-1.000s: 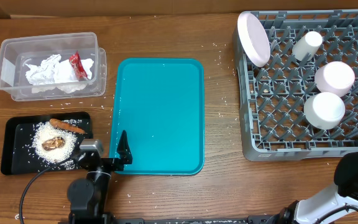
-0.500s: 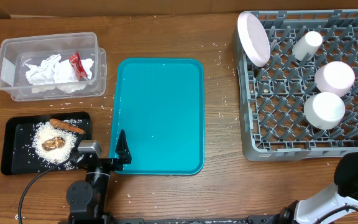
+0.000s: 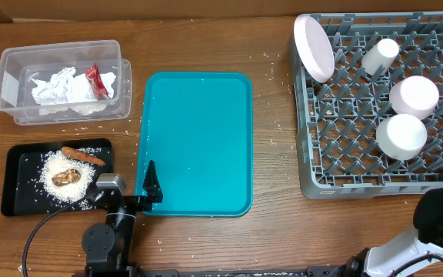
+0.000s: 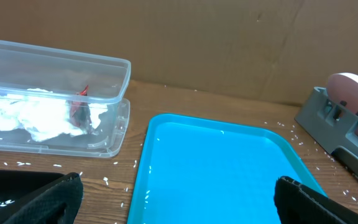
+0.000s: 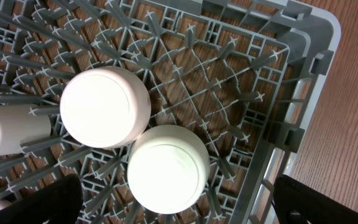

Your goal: Sort waste into correct bins and load items into the dishwasher

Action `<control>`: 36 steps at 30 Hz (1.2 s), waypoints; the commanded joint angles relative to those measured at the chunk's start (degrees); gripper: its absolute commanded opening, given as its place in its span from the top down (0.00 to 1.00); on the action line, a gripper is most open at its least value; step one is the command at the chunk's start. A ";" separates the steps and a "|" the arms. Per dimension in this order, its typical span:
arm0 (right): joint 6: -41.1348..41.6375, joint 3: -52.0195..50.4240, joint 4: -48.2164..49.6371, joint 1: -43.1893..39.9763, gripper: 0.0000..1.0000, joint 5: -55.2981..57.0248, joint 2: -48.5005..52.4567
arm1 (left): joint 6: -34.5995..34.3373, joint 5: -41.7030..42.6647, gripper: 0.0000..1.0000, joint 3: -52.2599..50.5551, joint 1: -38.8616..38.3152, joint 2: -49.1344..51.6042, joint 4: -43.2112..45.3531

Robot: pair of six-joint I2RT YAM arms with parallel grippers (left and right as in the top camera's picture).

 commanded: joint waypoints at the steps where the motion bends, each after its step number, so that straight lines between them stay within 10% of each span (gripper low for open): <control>1: -0.02 0.13 0.28 -0.02 0.00 0.39 -0.79 | 1.09 -0.83 0.00 -0.22 0.39 -0.70 -0.17; 24: 0.00 -0.72 3.10 0.37 0.00 -5.99 -17.53 | 1.09 -0.83 0.00 -0.22 0.39 -0.70 -0.17; 36: -1.57 -29.53 26.36 10.16 0.00 -8.02 -41.24 | 1.09 -0.83 0.00 -0.22 0.39 -0.70 -0.17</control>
